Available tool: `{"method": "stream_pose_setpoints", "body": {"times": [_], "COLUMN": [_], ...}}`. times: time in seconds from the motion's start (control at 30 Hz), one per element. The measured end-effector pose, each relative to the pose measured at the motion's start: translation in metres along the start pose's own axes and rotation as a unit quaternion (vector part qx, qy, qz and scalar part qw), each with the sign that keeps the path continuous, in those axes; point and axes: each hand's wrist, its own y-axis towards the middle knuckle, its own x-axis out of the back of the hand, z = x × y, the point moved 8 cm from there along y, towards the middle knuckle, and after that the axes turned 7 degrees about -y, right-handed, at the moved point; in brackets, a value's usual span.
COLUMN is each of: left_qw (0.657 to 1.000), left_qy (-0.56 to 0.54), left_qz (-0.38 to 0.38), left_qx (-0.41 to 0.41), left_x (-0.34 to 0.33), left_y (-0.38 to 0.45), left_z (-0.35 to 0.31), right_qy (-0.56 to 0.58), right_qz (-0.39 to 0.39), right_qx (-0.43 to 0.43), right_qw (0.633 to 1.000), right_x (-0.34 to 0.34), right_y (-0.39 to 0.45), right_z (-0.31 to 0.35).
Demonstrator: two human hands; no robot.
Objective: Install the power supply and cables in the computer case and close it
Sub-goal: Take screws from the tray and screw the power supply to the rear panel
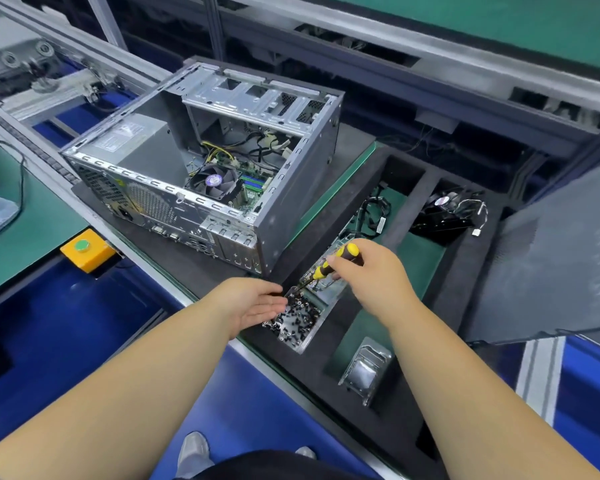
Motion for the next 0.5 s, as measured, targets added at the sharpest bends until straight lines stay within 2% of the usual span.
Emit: {"method": "stream_pose_setpoints", "body": {"times": [0.23,0.37,0.5], "left_qw": [0.998,0.997,0.992], "left_qy": [-0.053,-0.047,-0.082], "left_qz": [0.044,0.061,0.096], "left_qx": [0.011,0.002,-0.006], "left_x": [-0.049,-0.065,-0.076], "left_y": [-0.010,-0.018,-0.025], "left_z": [-0.002,-0.007,-0.015], "right_qy": [0.057,0.074,0.132], "right_qz": [-0.035,-0.055,-0.078], "right_qx": [0.000,0.007,0.010], "right_qw": [0.998,0.996,0.988], "right_x": [0.044,0.061,0.075], "right_y": [-0.020,-0.030,-0.038], "right_z": [0.003,0.004,0.008]}}
